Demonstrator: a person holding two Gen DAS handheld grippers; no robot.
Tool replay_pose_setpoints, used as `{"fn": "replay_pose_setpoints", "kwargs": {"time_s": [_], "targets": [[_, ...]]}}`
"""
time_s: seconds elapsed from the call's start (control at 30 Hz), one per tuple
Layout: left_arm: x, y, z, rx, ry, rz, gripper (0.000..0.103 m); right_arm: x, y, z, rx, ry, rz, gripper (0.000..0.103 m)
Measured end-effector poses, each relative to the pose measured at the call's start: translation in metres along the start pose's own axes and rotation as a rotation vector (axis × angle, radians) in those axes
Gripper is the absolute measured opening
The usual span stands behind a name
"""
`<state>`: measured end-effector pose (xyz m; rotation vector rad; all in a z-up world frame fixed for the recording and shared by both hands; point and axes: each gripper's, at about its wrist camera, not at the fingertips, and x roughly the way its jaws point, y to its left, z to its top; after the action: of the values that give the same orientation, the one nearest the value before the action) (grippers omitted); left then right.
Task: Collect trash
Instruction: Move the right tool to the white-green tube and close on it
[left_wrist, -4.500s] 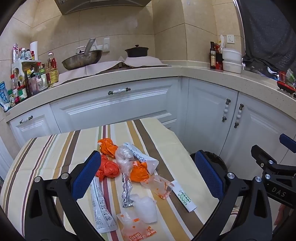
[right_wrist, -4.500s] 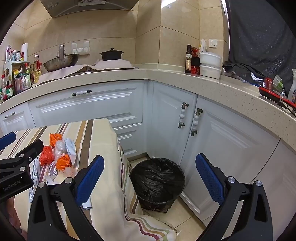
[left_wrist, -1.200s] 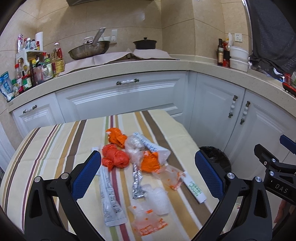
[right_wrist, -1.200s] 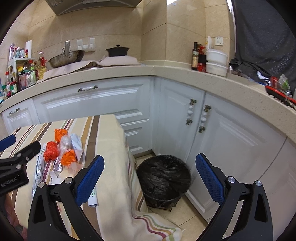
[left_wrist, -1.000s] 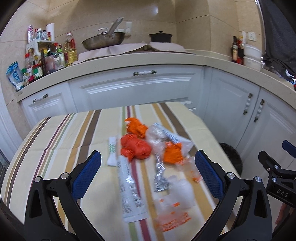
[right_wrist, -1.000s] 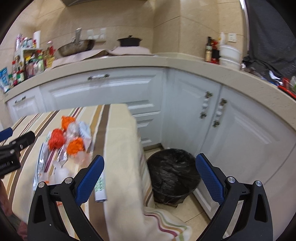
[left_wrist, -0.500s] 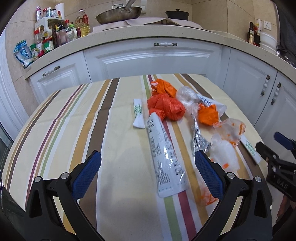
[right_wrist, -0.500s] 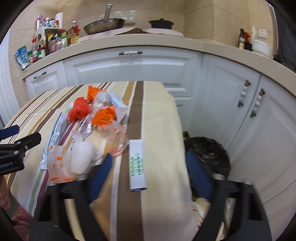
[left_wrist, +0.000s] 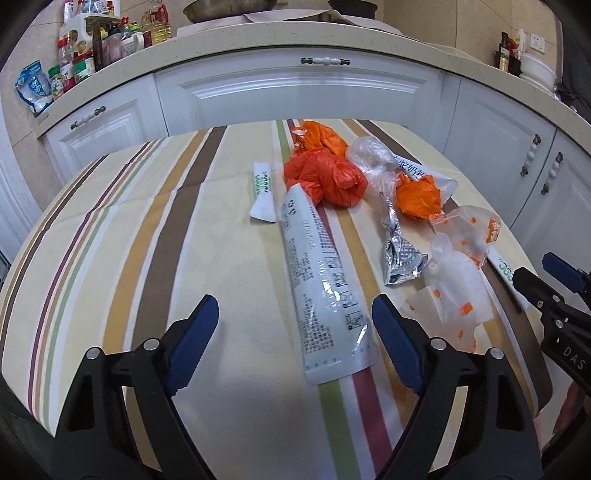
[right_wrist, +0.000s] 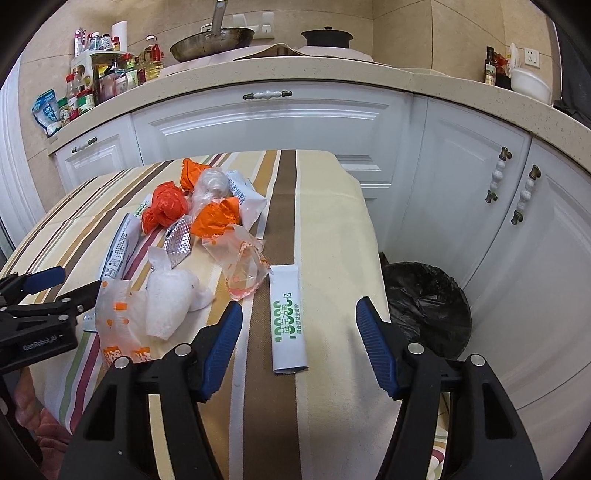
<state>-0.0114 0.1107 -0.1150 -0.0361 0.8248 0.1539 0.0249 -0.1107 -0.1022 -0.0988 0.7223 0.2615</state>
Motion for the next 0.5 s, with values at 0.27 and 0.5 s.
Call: {"fn": "replay_pose_setpoints", "kwargs": {"time_s": [0.27,0.5], "targets": [[0.013,-0.001,-0.007,0.024,0.034,0.005,0.053,0.004,-0.003,-0.003,0.004,0.003,0.001,0.063],[0.013,0.006,-0.007,0.049,0.026,-0.011,0.023,0.012,-0.003,-0.008,0.012,0.013,0.019,0.063]]}}
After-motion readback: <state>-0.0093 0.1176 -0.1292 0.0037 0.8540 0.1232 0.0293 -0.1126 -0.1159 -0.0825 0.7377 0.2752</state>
